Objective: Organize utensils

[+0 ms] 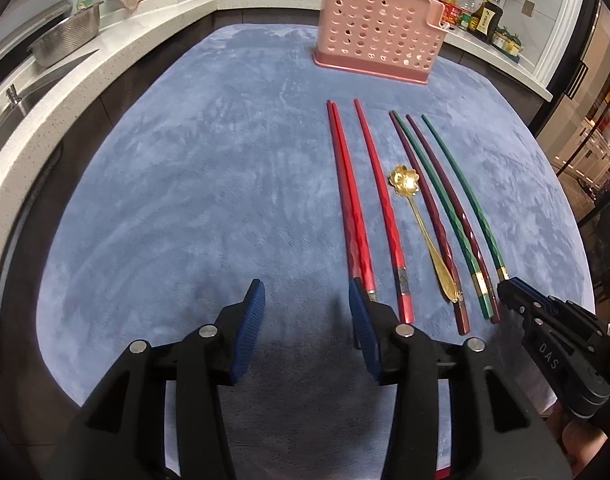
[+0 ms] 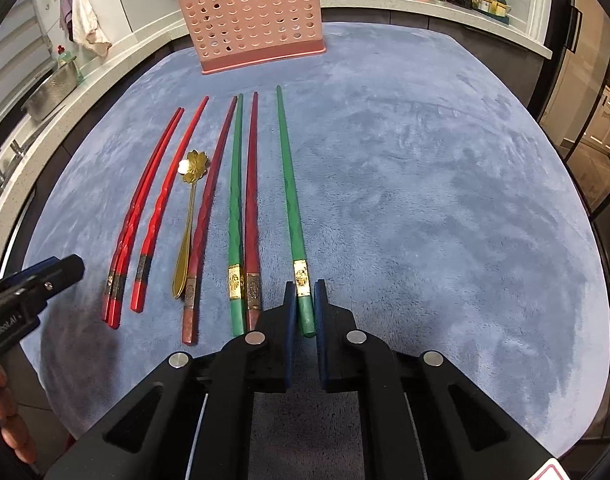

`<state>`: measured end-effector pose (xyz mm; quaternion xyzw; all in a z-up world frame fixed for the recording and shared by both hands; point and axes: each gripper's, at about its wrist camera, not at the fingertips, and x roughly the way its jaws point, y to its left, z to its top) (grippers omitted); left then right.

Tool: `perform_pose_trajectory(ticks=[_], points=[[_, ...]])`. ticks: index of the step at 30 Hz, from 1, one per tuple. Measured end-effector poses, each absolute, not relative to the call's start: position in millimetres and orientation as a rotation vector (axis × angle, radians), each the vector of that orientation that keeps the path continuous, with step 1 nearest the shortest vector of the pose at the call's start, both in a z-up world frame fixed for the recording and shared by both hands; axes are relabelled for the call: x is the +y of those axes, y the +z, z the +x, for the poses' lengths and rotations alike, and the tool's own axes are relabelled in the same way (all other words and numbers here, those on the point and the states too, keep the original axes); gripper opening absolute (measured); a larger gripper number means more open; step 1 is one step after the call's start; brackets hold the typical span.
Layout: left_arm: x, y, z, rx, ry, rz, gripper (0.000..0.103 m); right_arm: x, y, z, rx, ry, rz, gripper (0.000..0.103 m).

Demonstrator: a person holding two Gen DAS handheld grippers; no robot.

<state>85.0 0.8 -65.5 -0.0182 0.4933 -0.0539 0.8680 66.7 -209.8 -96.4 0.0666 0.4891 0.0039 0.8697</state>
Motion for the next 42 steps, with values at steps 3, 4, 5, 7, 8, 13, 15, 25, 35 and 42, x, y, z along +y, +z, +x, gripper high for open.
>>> perform_pose_trajectory(ticks=[3, 4, 5, 7, 8, 13, 15, 25, 35, 42], points=[[-4.0, -69.7, 85.2, 1.04, -0.12, -0.029, 0.042, -211.0, -95.9, 64.6, 1.023, 0.009, 0.146, 0.007], [-5.1, -70.9, 85.5, 1.043, -0.123, -0.028, 0.042, -211.7, -95.7, 64.2, 1.023, 0.009, 0.15, 0.007], [-5.9, -71.9, 85.7, 1.045, -0.125, -0.027, 0.042, -212.6, -95.8, 63.5, 1.024, 0.01, 0.157, 0.007], [-7.5, -75.0, 86.3, 1.052, -0.127, -0.025, 0.042, -213.9, -95.8, 61.7, 1.025, 0.012, 0.166, 0.007], [-8.2, -76.2, 86.3, 1.055, -0.129, -0.025, 0.042, -214.3, -95.9, 61.1, 1.025, 0.013, 0.168, 0.007], [-10.4, -80.1, 87.1, 1.064, -0.137, -0.031, 0.041, -214.5, -96.1, 59.0, 1.026, 0.013, 0.17, 0.007], [-10.7, -82.0, 88.2, 1.07, -0.145, -0.038, 0.042, -214.4, -95.9, 58.7, 1.026, 0.013, 0.172, 0.007], [-8.5, -87.6, 91.0, 1.073, -0.144, -0.05, 0.043, -214.9, -96.1, 58.7, 1.026, 0.014, 0.171, 0.008], [-1.4, -87.4, 90.4, 1.069, -0.135, -0.063, 0.042, -215.2, -95.8, 57.1, 1.026, 0.016, 0.179, 0.007], [4.0, -87.3, 91.5, 1.068, -0.123, -0.073, 0.042, -215.1, -95.6, 57.0, 1.025, 0.015, 0.18, 0.008]])
